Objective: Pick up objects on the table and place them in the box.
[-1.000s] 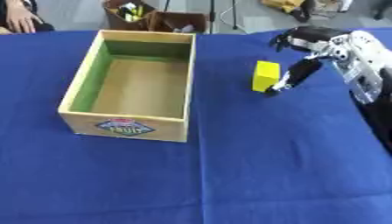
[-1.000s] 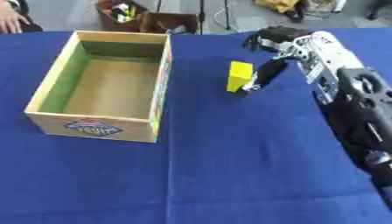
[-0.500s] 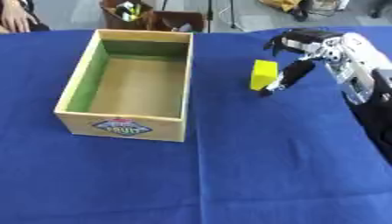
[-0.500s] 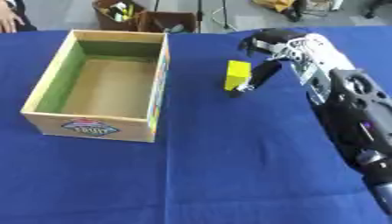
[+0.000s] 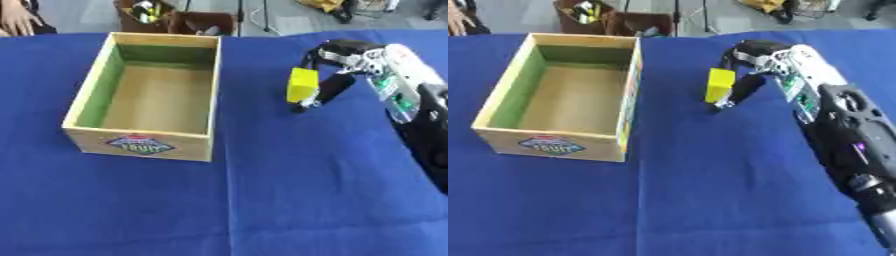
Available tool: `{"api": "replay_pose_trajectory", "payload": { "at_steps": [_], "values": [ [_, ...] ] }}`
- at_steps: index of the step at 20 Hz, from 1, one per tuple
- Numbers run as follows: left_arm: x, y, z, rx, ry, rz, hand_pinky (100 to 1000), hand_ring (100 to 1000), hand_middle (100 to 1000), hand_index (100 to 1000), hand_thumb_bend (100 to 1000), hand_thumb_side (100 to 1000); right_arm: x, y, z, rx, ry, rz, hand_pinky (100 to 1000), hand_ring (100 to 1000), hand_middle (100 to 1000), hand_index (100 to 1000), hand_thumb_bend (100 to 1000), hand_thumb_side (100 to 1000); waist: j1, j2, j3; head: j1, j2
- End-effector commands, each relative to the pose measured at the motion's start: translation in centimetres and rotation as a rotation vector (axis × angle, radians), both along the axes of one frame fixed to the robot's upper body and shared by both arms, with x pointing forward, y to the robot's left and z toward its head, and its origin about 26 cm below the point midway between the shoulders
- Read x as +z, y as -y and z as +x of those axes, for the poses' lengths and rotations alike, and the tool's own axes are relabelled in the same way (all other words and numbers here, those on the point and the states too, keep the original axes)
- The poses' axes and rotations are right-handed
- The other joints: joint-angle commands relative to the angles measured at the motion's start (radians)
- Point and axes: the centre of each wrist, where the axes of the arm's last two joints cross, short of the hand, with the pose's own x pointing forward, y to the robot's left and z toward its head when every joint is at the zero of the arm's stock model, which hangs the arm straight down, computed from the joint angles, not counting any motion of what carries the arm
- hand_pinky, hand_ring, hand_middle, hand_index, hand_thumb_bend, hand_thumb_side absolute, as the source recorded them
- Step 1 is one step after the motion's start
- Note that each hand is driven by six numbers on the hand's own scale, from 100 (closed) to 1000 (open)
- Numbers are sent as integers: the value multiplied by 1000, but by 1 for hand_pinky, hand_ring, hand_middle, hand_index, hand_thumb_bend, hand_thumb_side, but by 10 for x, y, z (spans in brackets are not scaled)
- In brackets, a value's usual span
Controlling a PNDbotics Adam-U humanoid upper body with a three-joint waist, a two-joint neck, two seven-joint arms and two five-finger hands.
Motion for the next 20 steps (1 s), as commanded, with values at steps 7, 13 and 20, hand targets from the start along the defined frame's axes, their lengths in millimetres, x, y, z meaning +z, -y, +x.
{"api": "replay_pose_trajectory", "payload": {
  "at_steps": [7,13,20],
  "values": [
    [8,1,-2,-3,28,14,490,588,647,803,113,1000,14,2,-3,0,69,16,756,771,407,610,689,498,2,-21,-1,-2,0],
    [9,1,-2,-6,28,15,491,589,648,802,110,1000,18,1,-4,4,100,48,713,715,320,478,555,554,1,-23,-4,-2,-1],
    [10,1,-1,-8,29,16,492,589,648,801,109,1000,21,0,-6,7,129,77,674,669,274,415,422,516,-2,-27,-5,-1,-2]
  ]
}}
